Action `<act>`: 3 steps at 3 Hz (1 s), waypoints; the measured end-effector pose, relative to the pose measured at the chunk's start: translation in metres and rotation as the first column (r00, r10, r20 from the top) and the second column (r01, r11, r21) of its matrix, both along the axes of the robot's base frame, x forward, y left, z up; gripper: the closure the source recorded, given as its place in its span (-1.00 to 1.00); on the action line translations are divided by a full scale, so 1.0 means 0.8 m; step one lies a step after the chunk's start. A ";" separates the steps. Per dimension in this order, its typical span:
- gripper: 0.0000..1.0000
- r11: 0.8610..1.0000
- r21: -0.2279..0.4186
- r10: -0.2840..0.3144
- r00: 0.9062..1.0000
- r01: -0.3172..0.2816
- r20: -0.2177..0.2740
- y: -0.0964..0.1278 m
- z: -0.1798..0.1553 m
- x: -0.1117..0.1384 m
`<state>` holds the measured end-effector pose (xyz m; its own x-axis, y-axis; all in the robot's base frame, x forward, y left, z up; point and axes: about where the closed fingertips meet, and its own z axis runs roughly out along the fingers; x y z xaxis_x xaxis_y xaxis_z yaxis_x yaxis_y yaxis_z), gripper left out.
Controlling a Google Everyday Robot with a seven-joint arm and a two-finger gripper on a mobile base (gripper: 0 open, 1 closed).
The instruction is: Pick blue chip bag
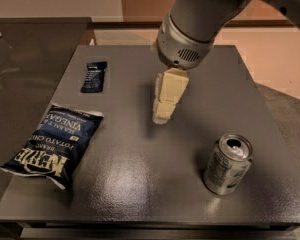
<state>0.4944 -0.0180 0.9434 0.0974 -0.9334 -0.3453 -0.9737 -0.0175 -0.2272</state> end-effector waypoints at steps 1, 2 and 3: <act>-1.00 0.993 -0.004 0.116 0.993 -0.116 0.035 0.051 -0.024 -0.010; -1.00 0.964 -0.041 0.264 0.961 -0.262 0.083 0.102 -0.044 -0.027; -1.00 0.911 -0.097 0.409 0.904 -0.400 0.121 0.149 -0.061 -0.042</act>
Offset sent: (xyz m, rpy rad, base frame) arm -0.0359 0.1284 -0.0613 -0.0642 -0.1431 0.4532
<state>0.4604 0.1008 0.8944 0.5129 -0.8245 -0.2390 -0.8396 -0.4236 -0.3402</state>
